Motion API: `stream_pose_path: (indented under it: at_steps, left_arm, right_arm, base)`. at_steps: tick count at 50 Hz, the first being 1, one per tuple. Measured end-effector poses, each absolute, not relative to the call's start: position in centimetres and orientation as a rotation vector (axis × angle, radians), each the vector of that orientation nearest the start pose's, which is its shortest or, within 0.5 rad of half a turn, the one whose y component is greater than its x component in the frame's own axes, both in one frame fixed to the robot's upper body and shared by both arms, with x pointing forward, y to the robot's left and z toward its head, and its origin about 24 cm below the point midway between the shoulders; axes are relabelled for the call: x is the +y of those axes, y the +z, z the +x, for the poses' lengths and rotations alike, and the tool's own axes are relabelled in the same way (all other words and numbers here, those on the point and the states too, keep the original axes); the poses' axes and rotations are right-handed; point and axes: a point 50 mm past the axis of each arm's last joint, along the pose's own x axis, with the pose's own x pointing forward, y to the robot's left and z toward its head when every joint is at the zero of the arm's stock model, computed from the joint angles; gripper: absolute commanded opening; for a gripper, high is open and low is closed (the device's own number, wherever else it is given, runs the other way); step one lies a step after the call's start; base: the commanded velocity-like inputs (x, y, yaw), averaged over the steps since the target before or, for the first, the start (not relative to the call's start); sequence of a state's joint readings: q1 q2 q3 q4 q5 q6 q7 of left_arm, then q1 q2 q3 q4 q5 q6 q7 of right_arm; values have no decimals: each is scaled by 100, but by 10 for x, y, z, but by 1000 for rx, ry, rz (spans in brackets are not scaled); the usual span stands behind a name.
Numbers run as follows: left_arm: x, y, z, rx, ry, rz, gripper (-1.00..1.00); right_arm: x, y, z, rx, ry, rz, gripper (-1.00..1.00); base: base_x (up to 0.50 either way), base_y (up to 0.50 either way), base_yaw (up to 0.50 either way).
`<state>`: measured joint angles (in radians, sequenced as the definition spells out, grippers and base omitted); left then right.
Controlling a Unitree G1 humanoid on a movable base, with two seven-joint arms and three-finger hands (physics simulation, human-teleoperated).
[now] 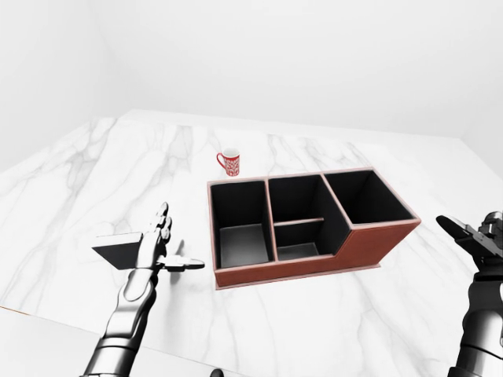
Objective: Pick up the book and place it in the left compartment of the caddy.
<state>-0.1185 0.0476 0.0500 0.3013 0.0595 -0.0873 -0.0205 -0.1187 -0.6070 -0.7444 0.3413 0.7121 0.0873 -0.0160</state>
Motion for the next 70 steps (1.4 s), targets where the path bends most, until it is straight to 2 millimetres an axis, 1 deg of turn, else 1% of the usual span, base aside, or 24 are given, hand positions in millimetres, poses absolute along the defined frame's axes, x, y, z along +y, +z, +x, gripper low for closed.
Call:
stream_pose_path:
  at_steps: [22,39,50,60,70]
  left_arm:
    - [159,38,263,17,19,208,100]
    - [162,49,260,19,78,354,100]
    - [165,59,256,-26,121,451,100]
    - [170,71,249,-77,161,591,100]
    - [174,75,246,-98,210,775,100]
  right_arm:
    - [-424,117,201,-202,-734,298,100]
    - [-424,115,202,-192,-733,292,100]
    - [-424,114,202,-186,-734,288,100]
    - [-424,113,202,-180,-735,287,100]
    - [-424,113,202,-180,-737,286,100]
  base:
    - [0,0,0]
    - [0,0,0]
    - [0,0,0]
    - [0,0,0]
    - [0,0,0]
